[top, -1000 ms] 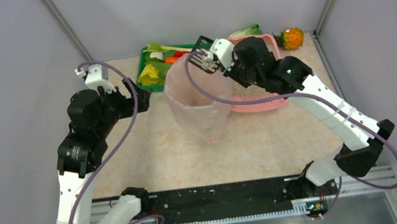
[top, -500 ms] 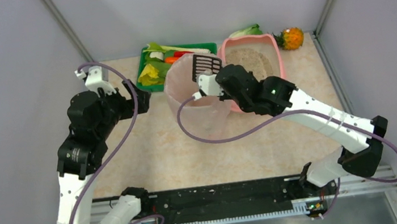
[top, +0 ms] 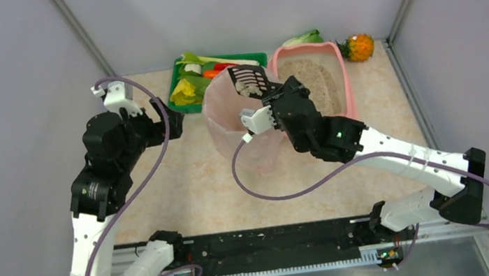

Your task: Clean the litter box

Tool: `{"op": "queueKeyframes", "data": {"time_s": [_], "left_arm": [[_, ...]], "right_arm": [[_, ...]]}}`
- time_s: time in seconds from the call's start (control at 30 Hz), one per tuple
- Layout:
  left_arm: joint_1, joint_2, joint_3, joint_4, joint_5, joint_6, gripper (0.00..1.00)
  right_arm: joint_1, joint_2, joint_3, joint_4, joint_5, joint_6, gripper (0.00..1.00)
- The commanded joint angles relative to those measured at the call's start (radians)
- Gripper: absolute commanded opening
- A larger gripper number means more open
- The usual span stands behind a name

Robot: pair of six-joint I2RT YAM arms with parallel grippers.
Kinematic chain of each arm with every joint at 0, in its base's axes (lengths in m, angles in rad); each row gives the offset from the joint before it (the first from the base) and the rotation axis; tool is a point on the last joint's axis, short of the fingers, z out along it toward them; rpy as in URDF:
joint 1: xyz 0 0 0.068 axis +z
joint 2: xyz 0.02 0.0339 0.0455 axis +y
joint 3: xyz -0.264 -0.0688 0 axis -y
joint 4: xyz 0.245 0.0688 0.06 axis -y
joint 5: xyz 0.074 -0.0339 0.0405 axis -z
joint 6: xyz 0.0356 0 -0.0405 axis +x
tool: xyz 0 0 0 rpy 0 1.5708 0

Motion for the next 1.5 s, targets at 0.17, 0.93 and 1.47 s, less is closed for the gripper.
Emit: {"op": "queueKeyframes", "data": {"time_s": [0.17,0.93,1.47], "left_arm": [[0.004,-0.01,-0.002,0.042,-0.023,0.024,0.99],[0.004,-0.025,-0.007,0.039,-0.014,0.021,0.99],[0.004,-0.022,-0.011,0.042,0.0,0.014,0.99]], "right_arm": [[0.017,-0.093,-0.135,0.298,-0.021,-0.41,0.0],[0.017,-0.137,-0.155,0.35,-0.051,-0.363,0.0],[-0.147,-0.113,0.198,-0.084,-0.311,0.494,0.0]]}}
